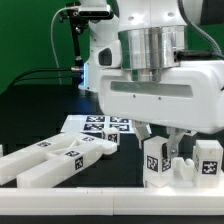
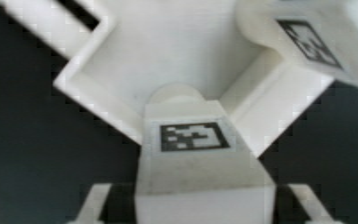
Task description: Assemble chair
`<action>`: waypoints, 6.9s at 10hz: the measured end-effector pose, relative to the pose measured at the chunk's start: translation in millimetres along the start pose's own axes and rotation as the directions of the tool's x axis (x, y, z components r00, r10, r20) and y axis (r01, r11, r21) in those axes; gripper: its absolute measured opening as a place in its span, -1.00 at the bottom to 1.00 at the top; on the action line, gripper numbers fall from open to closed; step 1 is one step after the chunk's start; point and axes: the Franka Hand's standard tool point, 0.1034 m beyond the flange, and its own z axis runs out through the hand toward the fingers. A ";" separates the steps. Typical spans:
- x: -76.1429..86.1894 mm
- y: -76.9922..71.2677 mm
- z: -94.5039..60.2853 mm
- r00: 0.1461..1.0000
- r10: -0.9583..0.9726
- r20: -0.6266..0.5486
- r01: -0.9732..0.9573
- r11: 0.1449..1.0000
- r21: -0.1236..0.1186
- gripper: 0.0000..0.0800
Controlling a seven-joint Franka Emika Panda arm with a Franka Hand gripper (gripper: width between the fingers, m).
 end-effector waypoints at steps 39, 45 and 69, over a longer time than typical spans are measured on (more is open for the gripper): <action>-2.3 -3.6 -12.0 0.892 0.451 0.035 -0.447 0.891 -0.072 -0.07; -8.2 -1.7 -6.6 0.974 -0.220 0.049 0.223 0.973 -0.066 0.62; -9.7 2.0 3.0 0.776 0.631 -0.008 -0.631 0.775 -0.042 -0.07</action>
Offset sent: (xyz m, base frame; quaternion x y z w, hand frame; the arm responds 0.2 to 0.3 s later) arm 0.0107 0.0027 0.0115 0.0117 -0.0061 0.2290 0.9733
